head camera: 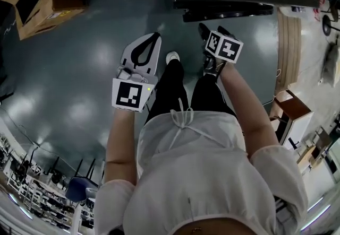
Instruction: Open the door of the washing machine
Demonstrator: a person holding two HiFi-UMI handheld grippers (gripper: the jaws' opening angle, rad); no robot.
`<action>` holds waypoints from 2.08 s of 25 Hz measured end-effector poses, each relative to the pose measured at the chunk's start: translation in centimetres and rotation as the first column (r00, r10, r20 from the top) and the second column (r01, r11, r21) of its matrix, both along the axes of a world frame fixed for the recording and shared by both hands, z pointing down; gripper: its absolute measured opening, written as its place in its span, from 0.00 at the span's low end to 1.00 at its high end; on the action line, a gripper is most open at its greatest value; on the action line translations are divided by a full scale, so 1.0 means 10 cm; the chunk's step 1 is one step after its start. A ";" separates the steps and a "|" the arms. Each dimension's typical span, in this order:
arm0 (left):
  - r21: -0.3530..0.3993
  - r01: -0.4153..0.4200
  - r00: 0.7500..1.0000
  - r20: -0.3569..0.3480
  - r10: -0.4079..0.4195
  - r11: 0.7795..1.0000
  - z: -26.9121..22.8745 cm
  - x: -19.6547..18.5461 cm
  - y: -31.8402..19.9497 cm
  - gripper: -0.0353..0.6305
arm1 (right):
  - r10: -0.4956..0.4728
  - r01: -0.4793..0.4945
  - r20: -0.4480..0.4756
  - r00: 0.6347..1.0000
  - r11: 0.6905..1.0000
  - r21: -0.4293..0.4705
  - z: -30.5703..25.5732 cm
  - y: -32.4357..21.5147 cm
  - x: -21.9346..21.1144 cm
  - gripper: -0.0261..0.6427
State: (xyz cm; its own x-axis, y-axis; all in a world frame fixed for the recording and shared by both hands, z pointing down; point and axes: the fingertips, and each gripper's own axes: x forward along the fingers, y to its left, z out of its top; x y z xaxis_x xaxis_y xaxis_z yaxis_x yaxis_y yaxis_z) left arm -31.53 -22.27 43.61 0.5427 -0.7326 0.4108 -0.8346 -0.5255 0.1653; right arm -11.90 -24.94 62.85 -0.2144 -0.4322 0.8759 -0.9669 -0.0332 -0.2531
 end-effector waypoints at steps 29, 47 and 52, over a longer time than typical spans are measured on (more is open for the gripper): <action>-0.067 -0.072 0.997 0.001 0.072 0.995 0.65 0.00 -0.04 0.09 | 0.160 -0.162 -0.028 0.987 0.970 -0.180 0.74 0.02 -0.12 0.38; -0.051 -0.033 0.997 0.062 0.036 0.998 0.63 0.96 1.03 0.09 | -0.002 0.008 0.031 1.000 0.982 -0.186 0.77 1.27 0.65 0.31; -0.046 0.021 0.999 0.032 -0.020 0.999 0.61 1.32 1.36 0.09 | -0.077 0.081 0.035 0.996 0.984 -0.158 0.74 1.59 0.95 0.31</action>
State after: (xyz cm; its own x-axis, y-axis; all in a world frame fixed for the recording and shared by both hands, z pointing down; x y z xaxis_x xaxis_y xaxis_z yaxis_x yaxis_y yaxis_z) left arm -18.30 -8.70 49.72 0.5140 -0.7233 0.4612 -0.8503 -0.5006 0.1627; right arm -2.42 -9.01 70.28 -0.2682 -0.2683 0.9252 -0.9605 0.0007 -0.2782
